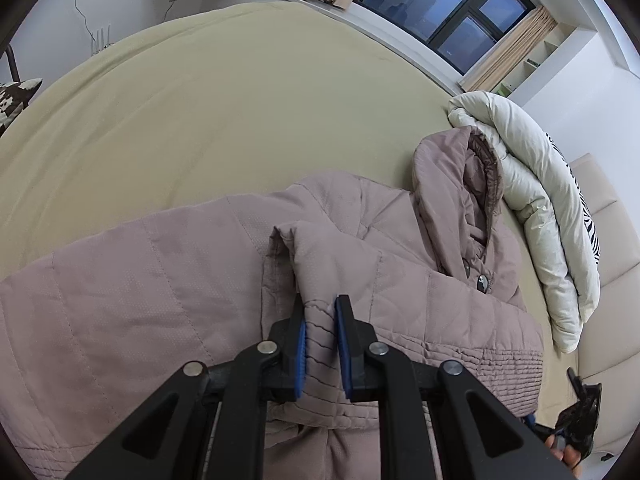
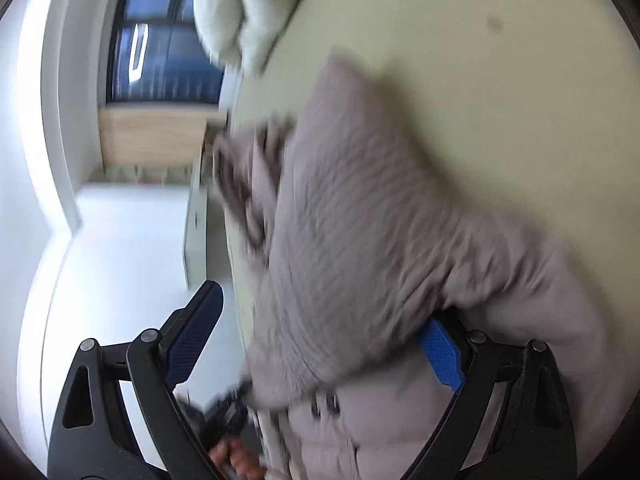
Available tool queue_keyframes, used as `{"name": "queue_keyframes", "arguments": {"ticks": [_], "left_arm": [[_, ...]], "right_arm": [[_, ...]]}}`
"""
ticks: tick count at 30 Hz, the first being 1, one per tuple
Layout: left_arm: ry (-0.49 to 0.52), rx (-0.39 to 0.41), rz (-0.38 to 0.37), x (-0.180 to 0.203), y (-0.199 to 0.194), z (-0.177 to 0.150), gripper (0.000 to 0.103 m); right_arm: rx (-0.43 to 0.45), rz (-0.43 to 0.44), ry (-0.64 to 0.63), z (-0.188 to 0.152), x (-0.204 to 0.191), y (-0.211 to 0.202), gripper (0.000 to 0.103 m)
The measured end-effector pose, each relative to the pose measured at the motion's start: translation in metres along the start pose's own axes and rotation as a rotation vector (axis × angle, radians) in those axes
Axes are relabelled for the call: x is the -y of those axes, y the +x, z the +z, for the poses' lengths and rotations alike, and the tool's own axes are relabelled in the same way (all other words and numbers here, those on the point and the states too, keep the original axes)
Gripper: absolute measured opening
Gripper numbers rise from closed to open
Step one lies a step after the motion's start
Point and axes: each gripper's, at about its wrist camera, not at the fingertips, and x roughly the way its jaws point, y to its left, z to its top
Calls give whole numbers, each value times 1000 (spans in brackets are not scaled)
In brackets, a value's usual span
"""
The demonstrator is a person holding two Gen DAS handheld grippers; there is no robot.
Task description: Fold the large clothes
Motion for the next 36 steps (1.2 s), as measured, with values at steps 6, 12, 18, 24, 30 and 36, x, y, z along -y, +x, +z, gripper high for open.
{"name": "queue_keyframes", "arguments": {"ticks": [6, 12, 18, 24, 30, 36], "left_arm": [[18, -15, 6, 4, 11, -7, 15], [46, -32, 12, 4, 19, -4, 17], [97, -33, 56, 12, 31, -9, 21], [97, -38, 8, 6, 28, -10, 30], [66, 121, -7, -44, -77, -28, 46], [-170, 207, 84, -171, -173, -86, 61]], "right_arm": [[-30, 2, 19, 0, 14, -16, 86], [47, -83, -273, -23, -70, -43, 89], [-97, -219, -313, 10, -66, 53, 90], [-126, -326, -418, -1, -61, 70, 90], [-39, -211, -579, -57, -121, -5, 90], [-87, -161, -777, -163, -153, -30, 90]]}}
